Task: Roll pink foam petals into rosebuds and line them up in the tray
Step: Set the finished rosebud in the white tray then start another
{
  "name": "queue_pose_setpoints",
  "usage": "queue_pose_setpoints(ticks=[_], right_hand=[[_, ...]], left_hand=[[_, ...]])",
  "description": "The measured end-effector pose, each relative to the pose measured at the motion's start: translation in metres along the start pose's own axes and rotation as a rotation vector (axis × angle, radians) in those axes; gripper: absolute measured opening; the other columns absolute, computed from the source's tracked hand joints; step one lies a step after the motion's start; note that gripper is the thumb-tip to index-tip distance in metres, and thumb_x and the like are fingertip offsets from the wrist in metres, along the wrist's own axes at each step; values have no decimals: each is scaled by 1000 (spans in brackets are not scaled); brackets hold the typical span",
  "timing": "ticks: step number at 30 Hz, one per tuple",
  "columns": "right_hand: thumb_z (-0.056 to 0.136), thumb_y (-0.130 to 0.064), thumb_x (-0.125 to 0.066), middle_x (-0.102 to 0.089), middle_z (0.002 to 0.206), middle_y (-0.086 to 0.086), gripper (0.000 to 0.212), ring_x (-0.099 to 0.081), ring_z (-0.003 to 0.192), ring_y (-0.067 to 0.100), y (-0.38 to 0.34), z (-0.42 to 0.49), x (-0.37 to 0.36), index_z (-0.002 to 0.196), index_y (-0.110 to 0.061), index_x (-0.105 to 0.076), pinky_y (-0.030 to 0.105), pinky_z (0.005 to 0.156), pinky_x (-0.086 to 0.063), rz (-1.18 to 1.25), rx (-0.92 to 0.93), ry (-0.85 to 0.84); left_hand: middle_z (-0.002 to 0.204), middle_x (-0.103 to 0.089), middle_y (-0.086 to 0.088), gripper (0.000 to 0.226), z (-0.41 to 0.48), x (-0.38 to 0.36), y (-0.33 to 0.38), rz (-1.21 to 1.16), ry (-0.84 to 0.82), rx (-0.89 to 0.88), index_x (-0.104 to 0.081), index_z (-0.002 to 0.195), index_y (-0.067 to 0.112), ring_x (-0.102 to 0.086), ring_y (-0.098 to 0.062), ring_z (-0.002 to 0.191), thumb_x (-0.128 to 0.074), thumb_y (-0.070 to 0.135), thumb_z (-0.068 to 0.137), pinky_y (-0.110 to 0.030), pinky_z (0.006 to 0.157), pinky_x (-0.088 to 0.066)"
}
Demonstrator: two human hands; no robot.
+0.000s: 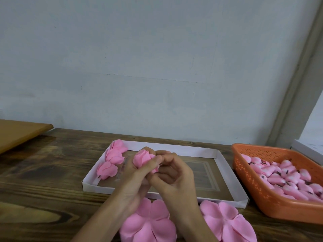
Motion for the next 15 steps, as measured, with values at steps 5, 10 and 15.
queue_pose_setpoints(ticks=[5, 10, 15], right_hand=[[74, -7, -73, -74, 109, 3, 23, -76, 93, 26, -4, -2, 1, 92, -21, -71, 34, 81, -61, -99, 56, 23], [79, 6, -72, -75, 112, 6, 25, -75, 101, 27, 2, 0, -2, 95, -13, -69, 35, 87, -61, 21, -72, -35], [90, -3, -74, -77, 109, 19, 27, -74, 105, 32, 23, -6, -8, 116, -7, -71, 35, 88, -61, 159, -361, -130]], left_hand=[[115, -61, -38, 26, -2, -3, 3, 44, 11, -46, -62, 82, 14, -61, -52, 119, -85, 22, 70, -49, 90, -51], [117, -72, -22, 27, 0, -5, 4, -8, -29, -45, -60, 75, 16, -70, -39, 111, -86, 17, 69, -38, 77, -61], [122, -72, -18, 18, -1, -9, 5, 127, -93, -55, -72, 73, 13, -66, -42, 119, -84, 27, 74, -59, 96, -49]])
Point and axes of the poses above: each hand's wrist, its own z-axis towards the middle knuckle, its own x-axis out of the back of the hand, y = z × x, the point moved 10 cm from there along z, towards the middle knuckle
